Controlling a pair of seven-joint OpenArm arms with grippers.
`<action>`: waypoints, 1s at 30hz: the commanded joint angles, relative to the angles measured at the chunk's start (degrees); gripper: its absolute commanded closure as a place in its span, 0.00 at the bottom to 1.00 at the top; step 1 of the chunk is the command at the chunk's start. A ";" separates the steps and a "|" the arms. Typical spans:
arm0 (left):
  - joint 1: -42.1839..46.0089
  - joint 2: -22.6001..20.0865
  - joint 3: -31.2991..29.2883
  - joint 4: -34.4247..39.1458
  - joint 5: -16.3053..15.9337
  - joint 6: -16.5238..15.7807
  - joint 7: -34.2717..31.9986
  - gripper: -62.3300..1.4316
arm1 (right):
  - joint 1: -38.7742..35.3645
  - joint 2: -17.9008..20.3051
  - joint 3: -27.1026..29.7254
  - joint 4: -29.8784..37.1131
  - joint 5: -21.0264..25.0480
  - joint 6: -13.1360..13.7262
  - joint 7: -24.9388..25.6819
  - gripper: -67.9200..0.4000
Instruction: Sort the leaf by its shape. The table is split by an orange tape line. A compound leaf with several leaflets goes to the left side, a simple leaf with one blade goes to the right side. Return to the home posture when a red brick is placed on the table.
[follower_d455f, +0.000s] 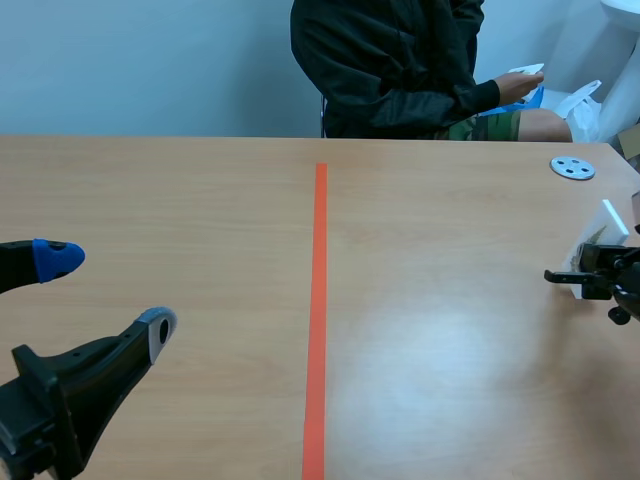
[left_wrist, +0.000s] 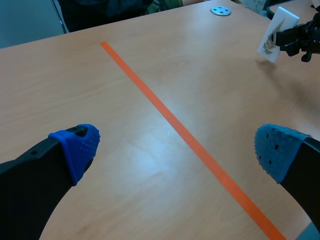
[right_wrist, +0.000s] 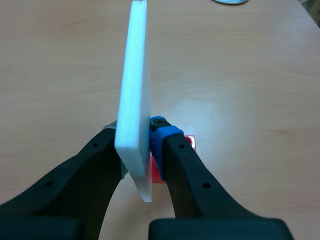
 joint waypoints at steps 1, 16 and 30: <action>-0.31 0.15 0.17 0.44 -0.37 -0.13 -0.83 0.00 | 1.25 0.76 -0.50 0.33 0.09 -0.02 0.98 0.98; -0.31 0.15 0.17 0.44 -0.37 -0.11 -0.83 0.00 | -0.17 0.46 -1.46 0.33 -0.07 0.02 -0.13 0.76; -0.31 0.15 0.17 0.44 -0.37 -0.11 -0.83 0.00 | -1.09 3.82 -0.28 9.33 0.17 4.79 -2.05 0.32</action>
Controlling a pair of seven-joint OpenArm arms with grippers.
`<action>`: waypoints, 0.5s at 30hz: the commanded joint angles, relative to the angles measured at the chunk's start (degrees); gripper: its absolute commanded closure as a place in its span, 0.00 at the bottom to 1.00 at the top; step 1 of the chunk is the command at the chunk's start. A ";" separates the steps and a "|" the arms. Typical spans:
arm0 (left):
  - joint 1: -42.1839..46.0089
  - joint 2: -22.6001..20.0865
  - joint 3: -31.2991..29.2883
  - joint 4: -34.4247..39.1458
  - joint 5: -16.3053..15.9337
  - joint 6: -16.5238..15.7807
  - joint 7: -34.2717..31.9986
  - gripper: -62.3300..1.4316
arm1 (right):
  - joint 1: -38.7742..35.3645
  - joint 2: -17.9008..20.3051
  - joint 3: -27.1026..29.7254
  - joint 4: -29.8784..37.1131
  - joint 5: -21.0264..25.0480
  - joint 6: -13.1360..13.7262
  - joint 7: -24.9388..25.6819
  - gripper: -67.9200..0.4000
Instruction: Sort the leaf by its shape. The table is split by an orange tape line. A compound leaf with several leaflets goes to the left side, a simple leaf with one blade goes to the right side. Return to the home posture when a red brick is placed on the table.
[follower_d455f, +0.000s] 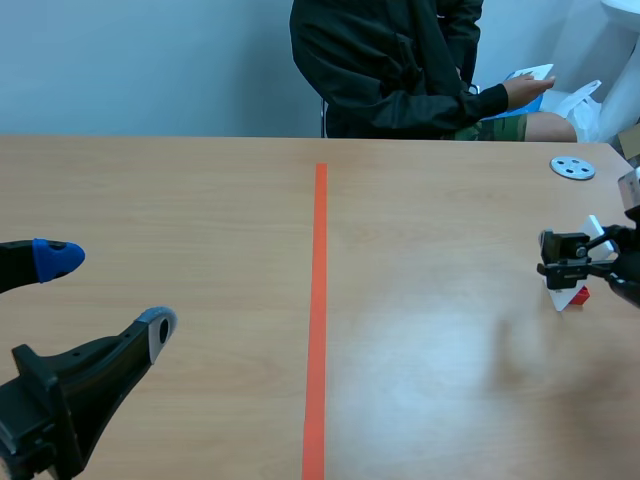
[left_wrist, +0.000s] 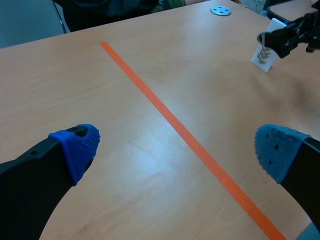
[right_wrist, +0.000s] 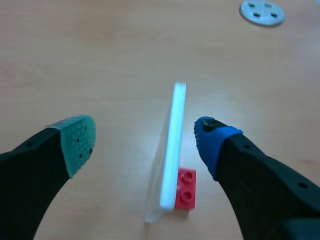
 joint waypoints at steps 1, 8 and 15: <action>-0.31 0.15 0.17 0.44 -0.37 -0.13 -0.83 0.00 | -0.07 2.14 1.66 3.72 0.66 0.15 -0.90 0.28; -0.31 0.15 0.17 0.44 -0.37 -0.13 -0.83 0.00 | -6.29 3.98 5.86 16.87 4.15 3.06 -6.21 0.14; -0.31 0.15 0.17 0.44 -0.37 -0.13 -0.81 0.00 | -14.27 4.55 11.54 33.33 8.90 8.07 -13.88 0.03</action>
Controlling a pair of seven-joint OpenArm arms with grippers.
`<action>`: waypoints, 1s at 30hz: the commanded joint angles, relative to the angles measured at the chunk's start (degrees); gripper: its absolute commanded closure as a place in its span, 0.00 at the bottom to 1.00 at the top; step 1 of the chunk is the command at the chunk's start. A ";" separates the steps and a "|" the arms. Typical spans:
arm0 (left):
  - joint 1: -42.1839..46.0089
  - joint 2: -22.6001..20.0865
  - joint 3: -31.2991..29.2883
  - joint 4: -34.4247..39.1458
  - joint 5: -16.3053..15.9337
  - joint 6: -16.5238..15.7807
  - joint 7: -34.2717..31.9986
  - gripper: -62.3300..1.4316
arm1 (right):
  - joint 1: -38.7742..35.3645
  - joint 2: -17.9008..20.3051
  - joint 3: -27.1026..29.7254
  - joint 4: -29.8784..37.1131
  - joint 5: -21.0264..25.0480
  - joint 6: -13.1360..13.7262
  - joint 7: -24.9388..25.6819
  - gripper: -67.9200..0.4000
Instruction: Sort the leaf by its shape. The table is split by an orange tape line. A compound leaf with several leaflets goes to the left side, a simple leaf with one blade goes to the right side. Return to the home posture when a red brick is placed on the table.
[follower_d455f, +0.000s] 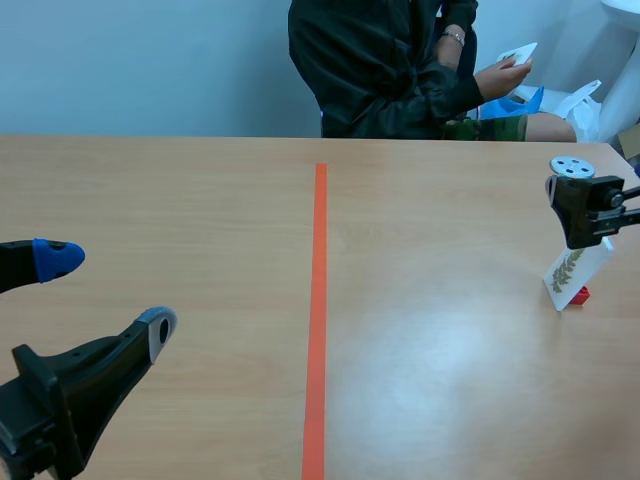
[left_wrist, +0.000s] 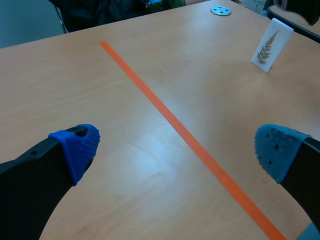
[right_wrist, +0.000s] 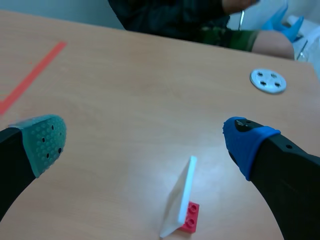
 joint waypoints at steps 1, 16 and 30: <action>-0.31 0.15 0.17 0.44 -0.37 -0.13 -0.83 0.00 | -0.70 1.42 1.49 3.56 1.44 0.63 -0.79 0.03; -0.50 0.13 0.17 0.44 -0.37 -0.13 -0.83 0.00 | -19.30 -1.14 5.38 31.98 7.98 4.35 -9.29 0.00; -1.77 0.13 0.17 0.44 -0.42 -0.17 0.76 0.00 | -30.49 -8.31 4.85 35.08 7.96 5.31 -14.43 0.00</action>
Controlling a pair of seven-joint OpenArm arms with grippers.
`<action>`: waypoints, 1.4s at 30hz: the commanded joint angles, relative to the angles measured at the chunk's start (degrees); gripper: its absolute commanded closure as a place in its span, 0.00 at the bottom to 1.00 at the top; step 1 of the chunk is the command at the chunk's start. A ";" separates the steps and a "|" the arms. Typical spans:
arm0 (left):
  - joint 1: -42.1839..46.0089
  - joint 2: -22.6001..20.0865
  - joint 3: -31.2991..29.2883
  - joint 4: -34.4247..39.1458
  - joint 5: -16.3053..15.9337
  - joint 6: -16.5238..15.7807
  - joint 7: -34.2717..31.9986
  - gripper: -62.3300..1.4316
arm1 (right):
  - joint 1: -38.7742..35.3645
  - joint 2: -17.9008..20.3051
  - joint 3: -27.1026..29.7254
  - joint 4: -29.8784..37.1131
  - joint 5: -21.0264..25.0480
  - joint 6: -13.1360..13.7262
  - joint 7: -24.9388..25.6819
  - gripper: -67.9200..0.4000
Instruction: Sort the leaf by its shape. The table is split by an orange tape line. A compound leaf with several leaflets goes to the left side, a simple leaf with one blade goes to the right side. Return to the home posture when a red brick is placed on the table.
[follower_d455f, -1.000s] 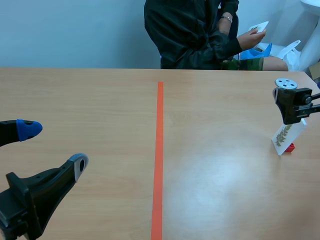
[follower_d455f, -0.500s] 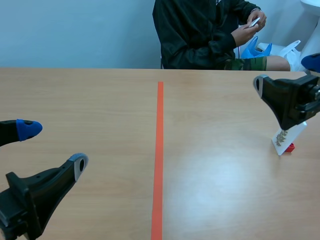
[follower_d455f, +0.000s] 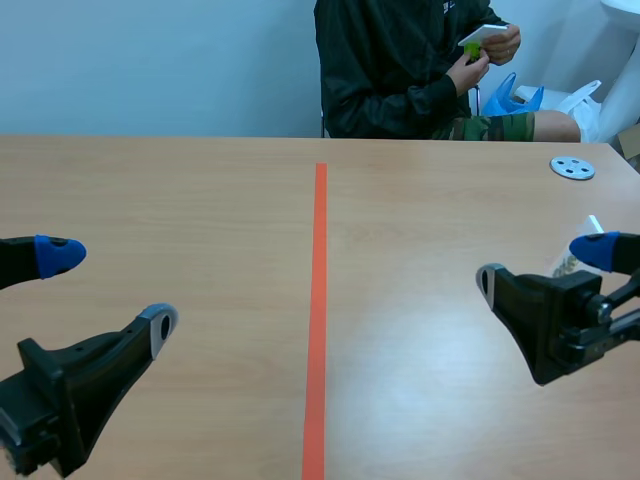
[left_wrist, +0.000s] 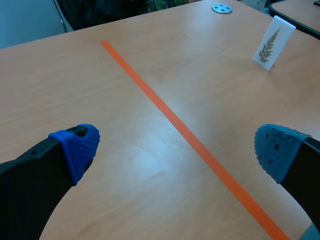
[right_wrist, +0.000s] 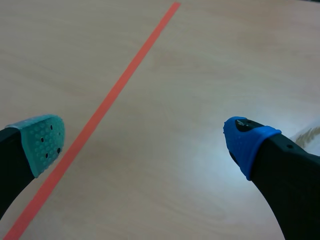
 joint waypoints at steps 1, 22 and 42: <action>-0.61 0.13 0.17 0.44 -0.39 -0.33 -0.70 0.00 | 0.22 0.63 -0.63 0.31 0.63 0.68 0.46 0.00; -0.61 0.15 0.17 0.44 -0.39 -0.33 -0.59 0.00 | 2.21 3.06 -5.57 0.28 0.37 0.87 0.98 0.00; -0.61 0.15 0.17 0.44 -0.39 -0.33 -0.59 0.00 | 2.21 3.04 -7.65 0.28 0.17 0.63 0.61 0.00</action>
